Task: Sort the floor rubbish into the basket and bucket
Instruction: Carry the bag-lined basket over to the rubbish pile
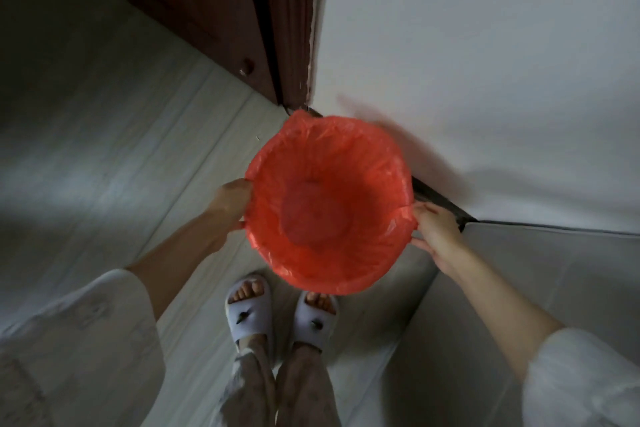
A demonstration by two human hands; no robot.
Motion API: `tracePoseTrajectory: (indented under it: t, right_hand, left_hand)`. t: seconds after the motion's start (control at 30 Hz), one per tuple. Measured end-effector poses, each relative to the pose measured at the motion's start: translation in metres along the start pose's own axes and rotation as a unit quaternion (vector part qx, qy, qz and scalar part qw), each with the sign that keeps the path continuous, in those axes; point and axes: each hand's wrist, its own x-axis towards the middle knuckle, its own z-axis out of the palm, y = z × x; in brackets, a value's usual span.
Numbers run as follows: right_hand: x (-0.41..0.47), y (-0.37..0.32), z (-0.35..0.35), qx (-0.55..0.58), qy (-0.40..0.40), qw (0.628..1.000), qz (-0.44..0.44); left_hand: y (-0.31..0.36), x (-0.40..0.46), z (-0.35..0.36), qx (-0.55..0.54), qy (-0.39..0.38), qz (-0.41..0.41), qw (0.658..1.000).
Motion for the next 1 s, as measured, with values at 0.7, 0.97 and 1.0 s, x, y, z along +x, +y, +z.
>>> tracePoseTrajectory:
  t: [0.7, 0.97, 1.0]
  right_hand:
    - [-0.516, -0.344, 0.054, -0.113, -0.15, 0.911, -0.368]
    - [-0.718, -0.378, 0.113, -0.153, -0.29, 0.793, -0.513]
    - [-0.739, -0.377, 0.123, -0.153, -0.306, 0.783, -0.52]
  left_hand:
    - [0.14, -0.464, -0.398, -0.229, 0.197, 0.22, 0.928]
    - [0.065, -0.632, -0.508, -0.324, 0.355, 0.277, 0.832]
    - [0.052, -0.648, -0.518, -0.335, 0.364, 0.277, 0.824]
